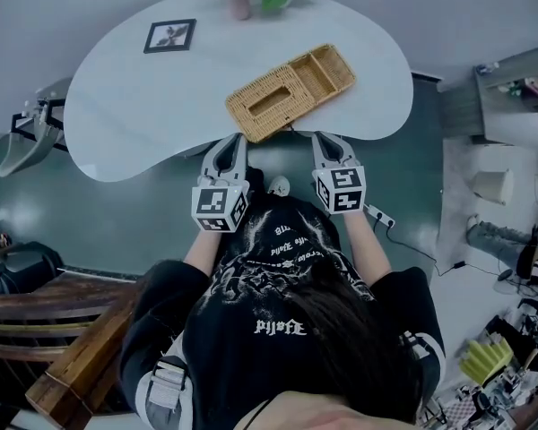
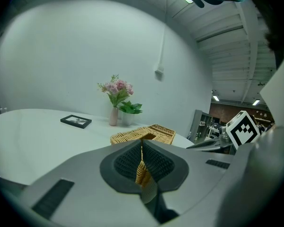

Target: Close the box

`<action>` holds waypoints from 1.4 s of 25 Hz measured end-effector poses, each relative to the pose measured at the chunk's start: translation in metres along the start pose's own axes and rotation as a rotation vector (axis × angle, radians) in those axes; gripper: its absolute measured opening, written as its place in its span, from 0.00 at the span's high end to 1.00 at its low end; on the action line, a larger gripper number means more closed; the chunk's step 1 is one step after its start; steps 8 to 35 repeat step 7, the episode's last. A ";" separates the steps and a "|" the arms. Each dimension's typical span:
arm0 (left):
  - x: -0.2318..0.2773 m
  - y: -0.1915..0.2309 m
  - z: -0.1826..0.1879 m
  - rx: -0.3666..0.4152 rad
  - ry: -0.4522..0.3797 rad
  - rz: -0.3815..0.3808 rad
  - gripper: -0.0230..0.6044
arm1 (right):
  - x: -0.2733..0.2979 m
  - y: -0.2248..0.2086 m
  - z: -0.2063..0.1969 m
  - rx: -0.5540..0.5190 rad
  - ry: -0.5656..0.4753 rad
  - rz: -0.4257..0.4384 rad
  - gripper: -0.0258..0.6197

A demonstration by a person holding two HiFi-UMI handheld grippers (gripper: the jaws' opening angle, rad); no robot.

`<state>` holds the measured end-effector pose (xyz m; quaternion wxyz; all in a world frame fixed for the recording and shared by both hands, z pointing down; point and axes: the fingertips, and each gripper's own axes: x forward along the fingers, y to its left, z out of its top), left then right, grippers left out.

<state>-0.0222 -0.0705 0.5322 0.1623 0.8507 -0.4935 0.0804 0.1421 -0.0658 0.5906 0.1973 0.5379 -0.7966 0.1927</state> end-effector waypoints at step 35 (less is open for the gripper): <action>0.003 -0.001 0.000 0.006 0.003 0.003 0.92 | 0.003 0.002 0.004 -0.001 -0.015 0.012 0.92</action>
